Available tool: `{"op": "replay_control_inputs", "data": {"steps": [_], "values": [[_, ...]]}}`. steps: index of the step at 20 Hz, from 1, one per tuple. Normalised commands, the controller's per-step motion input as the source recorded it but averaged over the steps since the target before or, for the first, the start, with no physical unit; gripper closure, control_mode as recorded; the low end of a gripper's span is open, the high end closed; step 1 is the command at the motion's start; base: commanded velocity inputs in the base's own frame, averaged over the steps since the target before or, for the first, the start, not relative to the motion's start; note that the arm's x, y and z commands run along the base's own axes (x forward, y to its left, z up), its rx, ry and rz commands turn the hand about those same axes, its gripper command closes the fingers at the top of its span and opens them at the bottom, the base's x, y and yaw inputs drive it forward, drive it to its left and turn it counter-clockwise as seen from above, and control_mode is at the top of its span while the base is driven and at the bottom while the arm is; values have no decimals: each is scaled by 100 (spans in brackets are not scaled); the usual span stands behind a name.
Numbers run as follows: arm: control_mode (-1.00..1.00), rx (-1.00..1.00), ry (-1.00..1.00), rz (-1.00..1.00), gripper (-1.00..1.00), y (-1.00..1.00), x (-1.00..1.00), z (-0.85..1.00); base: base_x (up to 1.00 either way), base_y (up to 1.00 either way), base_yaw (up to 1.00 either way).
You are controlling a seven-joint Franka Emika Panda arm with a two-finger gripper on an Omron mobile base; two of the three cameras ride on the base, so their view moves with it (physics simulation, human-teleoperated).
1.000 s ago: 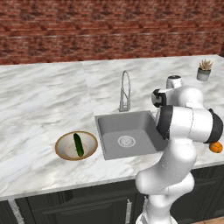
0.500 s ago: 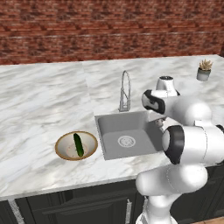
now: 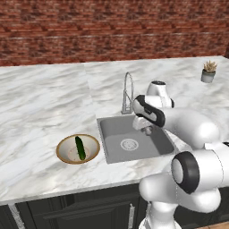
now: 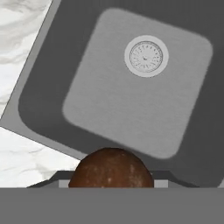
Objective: There is a mixed pile of frozen fruits and vegetables on the counter. Locate all the frozen vegetables and place the items in a bowl on the counter. Take all the frozen fruits and defrost them in a running sink.
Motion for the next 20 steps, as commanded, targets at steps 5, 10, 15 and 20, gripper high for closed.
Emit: {"op": "replay_control_inputs", "data": {"steps": [5, 10, 15, 20], "values": [[-100, 3, 0, 14, 100, 87, -19, 4, 0, 0, 0], [-100, 0, 3, 17, 100, 91, 1, 7, 0, 0, 0], [-100, 1, 6, 13, 100, 90, 40, -1, 0, 0, 0], [-100, -4, 7, 4, 100, 100, 42, -5, 0, 0, 0]]}}
